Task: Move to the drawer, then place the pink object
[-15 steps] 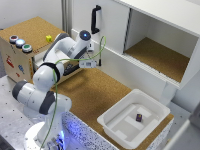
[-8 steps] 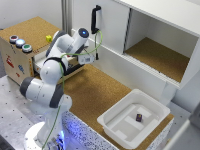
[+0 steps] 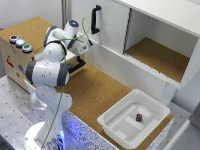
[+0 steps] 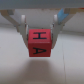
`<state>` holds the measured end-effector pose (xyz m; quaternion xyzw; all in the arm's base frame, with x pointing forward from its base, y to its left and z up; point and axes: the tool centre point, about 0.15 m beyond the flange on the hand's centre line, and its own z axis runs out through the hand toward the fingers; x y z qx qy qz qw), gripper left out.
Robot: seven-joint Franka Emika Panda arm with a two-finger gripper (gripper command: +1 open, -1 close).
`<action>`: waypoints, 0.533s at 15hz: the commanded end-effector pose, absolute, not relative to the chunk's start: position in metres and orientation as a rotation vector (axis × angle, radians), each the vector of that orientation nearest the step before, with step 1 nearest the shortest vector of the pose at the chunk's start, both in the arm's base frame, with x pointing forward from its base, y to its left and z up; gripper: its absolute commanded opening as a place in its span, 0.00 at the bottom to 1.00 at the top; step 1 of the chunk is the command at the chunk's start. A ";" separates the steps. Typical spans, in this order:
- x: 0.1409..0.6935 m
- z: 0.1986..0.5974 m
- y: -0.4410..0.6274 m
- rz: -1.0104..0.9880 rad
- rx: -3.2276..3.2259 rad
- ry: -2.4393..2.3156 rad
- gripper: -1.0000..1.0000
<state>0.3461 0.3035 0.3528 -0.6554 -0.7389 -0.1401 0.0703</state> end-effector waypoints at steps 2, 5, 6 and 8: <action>0.361 0.324 0.334 -0.355 -2.080 -2.236 0.00; 0.355 0.340 0.323 -0.406 -2.138 -2.146 1.00; 0.349 0.350 0.318 -0.452 -2.134 -2.136 1.00; 0.332 0.374 0.306 -0.531 -2.120 -2.089 1.00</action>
